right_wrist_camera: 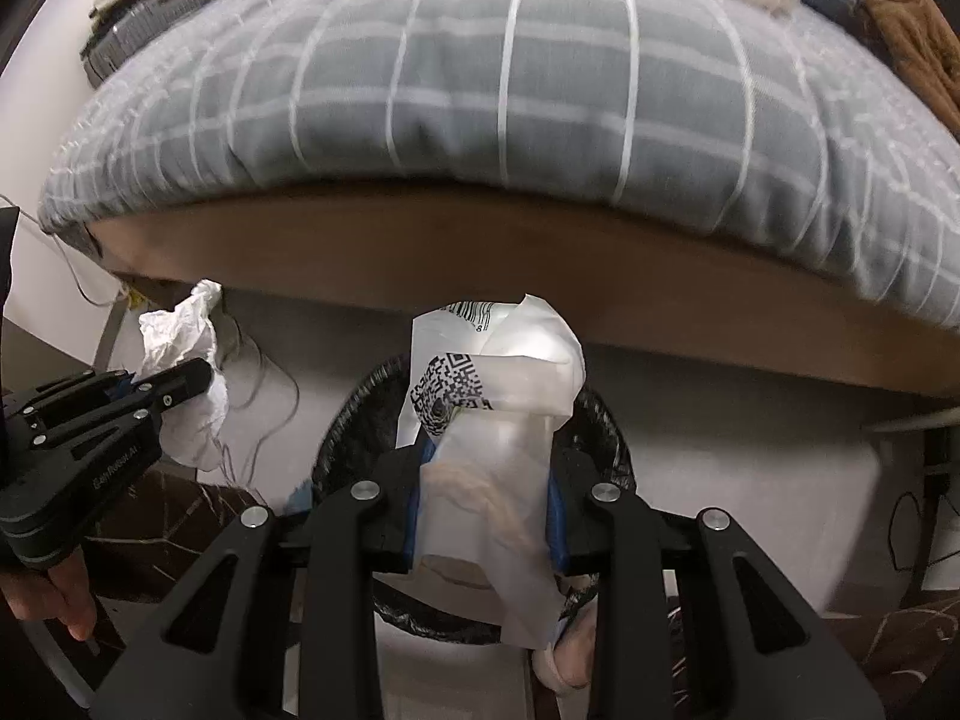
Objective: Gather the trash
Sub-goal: 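Lower both tools over the bin beside the bed, then open the right gripper over the bin while the left gripper releases the tissue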
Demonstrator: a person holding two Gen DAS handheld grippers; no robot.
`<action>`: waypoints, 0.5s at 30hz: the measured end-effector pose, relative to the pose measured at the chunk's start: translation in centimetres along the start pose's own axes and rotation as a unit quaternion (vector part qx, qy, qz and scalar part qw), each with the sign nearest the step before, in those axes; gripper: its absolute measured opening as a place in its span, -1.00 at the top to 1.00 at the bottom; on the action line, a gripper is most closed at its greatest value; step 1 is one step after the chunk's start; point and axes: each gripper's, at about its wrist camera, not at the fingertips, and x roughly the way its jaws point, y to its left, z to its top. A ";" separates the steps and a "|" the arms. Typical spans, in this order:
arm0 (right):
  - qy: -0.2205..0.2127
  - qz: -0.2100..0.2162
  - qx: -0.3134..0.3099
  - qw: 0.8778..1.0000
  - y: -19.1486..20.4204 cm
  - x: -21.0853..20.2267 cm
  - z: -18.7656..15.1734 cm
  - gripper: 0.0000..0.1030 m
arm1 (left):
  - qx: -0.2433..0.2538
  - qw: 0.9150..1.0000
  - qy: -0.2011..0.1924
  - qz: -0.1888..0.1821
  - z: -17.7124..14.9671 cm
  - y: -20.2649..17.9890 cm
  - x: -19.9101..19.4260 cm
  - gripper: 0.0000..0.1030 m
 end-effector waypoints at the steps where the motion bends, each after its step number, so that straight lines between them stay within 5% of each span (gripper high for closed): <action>1: 0.006 0.001 0.000 1.000 0.1 0.4 -0.2 0.44 | 0.000 1.000 0.003 -0.001 0.1 0.1 0.3 0.84; 15: 0.083 0.006 -0.005 0.997 1.6 6.3 -1.2 0.40 | -0.003 0.999 0.053 0.002 -0.9 0.6 5.3 0.84</action>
